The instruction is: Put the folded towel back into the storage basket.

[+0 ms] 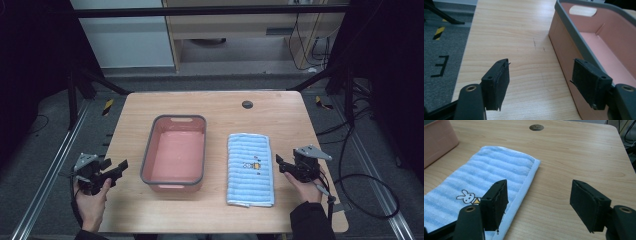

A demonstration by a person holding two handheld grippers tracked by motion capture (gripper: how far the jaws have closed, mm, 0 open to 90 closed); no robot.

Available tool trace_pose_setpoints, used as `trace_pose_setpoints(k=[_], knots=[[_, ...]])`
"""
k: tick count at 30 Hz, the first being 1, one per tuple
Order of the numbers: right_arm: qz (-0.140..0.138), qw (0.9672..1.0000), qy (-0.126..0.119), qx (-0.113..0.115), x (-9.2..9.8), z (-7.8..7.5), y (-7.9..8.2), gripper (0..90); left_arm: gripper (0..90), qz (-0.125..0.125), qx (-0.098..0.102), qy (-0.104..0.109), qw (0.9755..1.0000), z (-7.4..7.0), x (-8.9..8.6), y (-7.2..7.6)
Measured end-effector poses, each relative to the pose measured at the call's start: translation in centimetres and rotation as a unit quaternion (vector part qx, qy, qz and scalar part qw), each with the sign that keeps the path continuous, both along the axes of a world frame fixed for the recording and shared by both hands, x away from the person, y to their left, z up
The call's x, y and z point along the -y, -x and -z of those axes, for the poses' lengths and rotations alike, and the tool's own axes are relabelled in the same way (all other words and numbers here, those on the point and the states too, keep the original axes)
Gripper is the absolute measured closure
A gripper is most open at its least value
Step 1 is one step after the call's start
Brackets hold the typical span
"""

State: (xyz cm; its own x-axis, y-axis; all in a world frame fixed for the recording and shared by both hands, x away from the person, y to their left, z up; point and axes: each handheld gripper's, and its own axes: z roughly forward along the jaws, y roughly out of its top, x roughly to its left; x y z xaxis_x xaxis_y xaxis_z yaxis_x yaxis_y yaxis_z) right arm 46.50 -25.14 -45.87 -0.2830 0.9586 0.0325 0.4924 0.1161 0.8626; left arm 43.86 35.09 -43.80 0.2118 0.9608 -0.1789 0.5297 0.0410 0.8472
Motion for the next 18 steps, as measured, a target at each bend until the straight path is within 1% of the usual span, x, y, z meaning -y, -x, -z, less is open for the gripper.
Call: trace_pose_setpoints(k=[1, 3, 4, 5, 6, 7, 8, 9, 13, 14, 15, 18], knots=[[-0.001, 1.0000, 0.004, 0.002, 0.1, 0.0, 0.0, 29.9, 30.2, -0.002, 0.009, 0.005, 1.0000, -0.3, -0.1, 0.2], [0.003, 1.0000, 0.006, 0.003, 0.2, -0.1, 0.1, 30.5, 31.1, -0.002, 0.011, 0.006, 0.9999, -0.4, -0.1, 0.3], [0.006, 0.9999, 0.007, 0.007, 0.3, -0.3, 0.1, 31.7, 31.4, -0.002, 0.015, 0.007, 0.9999, -0.6, 0.0, 0.3], [0.007, 0.9999, 0.002, 0.007, 0.4, -0.3, 0.1, 32.2, 31.5, -0.001, 0.020, 0.004, 0.9998, -0.8, 0.0, 0.4], [0.007, 0.9999, 0.002, 0.007, 0.4, -0.3, 0.1, 32.2, 31.5, 0.000, 0.024, 0.005, 0.9997, -1.0, 0.1, 0.5], [0.009, 0.9999, -0.005, 0.009, 0.5, -0.5, 0.2, 33.9, 31.6, 0.002, 0.029, 0.006, 0.9996, -1.2, 0.1, 0.6], [0.010, 0.9999, -0.006, 0.010, 0.6, -0.6, 0.2, 34.4, 31.8, 0.002, 0.035, 0.006, 0.9994, -1.4, 0.2, 0.8], [0.010, 0.9998, -0.010, 0.010, 0.5, -0.7, 0.3, 35.3, 31.8, 0.004, 0.038, 0.005, 0.9993, -1.6, 0.3, 0.9], [0.005, 0.9998, -0.010, 0.016, 0.4, -1.0, 0.3, 37.7, 32.6, 0.006, 0.051, -0.004, 0.9987, -2.3, 0.9, 1.3], [0.003, 0.9998, -0.011, 0.017, 0.3, -1.1, 0.4, 38.2, 33.0, 0.008, 0.058, -0.006, 0.9983, -2.6, 1.3, 1.5], [0.002, 0.9998, -0.011, 0.018, 0.2, -1.2, 0.4, 38.7, 33.4, 0.008, 0.058, -0.006, 0.9983, -2.6, 1.3, 1.5], [-0.002, 0.9997, -0.016, 0.020, 0.1, -1.4, 0.4, 39.6, 33.4, 0.014, 0.065, -0.014, 0.9977, -3.0, 1.8, 1.7]])
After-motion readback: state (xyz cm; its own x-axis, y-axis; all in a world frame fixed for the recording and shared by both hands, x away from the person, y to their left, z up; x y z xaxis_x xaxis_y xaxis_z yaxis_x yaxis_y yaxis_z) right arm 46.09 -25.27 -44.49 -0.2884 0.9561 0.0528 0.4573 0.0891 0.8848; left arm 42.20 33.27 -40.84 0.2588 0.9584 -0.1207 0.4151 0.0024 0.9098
